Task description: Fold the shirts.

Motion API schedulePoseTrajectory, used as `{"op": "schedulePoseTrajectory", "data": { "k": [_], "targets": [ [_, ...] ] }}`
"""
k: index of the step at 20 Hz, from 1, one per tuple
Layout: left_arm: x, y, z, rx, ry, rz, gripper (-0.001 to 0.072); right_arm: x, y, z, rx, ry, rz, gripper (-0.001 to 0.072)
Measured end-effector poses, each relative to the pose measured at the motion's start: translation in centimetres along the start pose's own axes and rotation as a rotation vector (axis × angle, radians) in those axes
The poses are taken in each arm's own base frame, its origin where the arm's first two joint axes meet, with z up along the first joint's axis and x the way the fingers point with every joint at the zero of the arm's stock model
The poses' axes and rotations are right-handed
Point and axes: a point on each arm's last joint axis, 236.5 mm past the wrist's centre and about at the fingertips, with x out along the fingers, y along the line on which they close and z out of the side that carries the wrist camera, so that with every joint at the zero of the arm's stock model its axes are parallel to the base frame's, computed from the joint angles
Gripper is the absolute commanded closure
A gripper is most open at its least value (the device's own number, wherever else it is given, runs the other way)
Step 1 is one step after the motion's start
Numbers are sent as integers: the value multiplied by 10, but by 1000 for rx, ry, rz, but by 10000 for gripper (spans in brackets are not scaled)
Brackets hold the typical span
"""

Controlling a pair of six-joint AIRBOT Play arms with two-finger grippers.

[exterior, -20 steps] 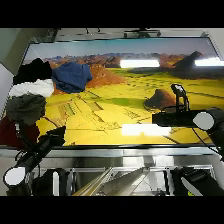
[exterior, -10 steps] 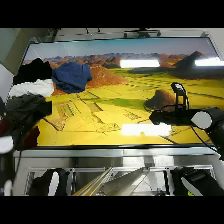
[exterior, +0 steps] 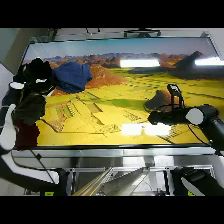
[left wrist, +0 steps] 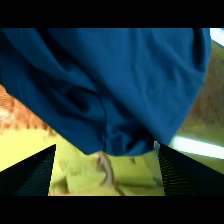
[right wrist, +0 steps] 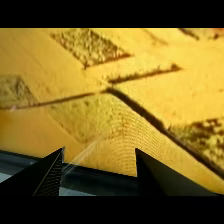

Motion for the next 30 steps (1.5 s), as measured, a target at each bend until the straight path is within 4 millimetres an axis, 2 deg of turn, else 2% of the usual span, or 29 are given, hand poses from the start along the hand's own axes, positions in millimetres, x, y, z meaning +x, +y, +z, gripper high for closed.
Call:
{"op": "schedulePoseTrajectory", "data": {
  "k": [4,5,7,8,9,11,13,16,18,20,24,27,30],
  "targets": [
    [48,17,17,13,35,-25,11,13,-5,-4,12,43,-15,209],
    [58,21,19,15,38,-28,50,16,-6,-5,15,53,-18,209],
    [72,26,21,10,51,-37,415,19,-7,-6,20,65,-20,209],
    [77,28,21,5,57,-41,625,20,-6,-7,22,70,-19,209],
    [82,30,21,0,66,-47,703,21,-7,-8,23,75,-20,209],
    [87,27,18,3,94,-67,703,22,-8,-11,24,90,-23,210],
    [86,17,13,8,138,-97,703,22,-8,-16,26,112,-26,210],
    [77,-24,-6,57,257,-181,703,21,-11,-19,24,128,-35,210],
    [65,-65,-33,114,374,-246,703,19,-17,-14,33,116,-48,211],
    [50,-109,-70,190,497,-309,703,13,-29,-3,58,89,-64,211],
    [13,-181,-167,311,719,-392,689,1,-62,17,133,37,-78,210],
    [-11,-215,-237,371,807,-410,687,1,-63,23,143,18,-28,210],
    [-32,-233,-292,422,850,-414,687,14,-39,27,124,8,113,210]
  ]
}}
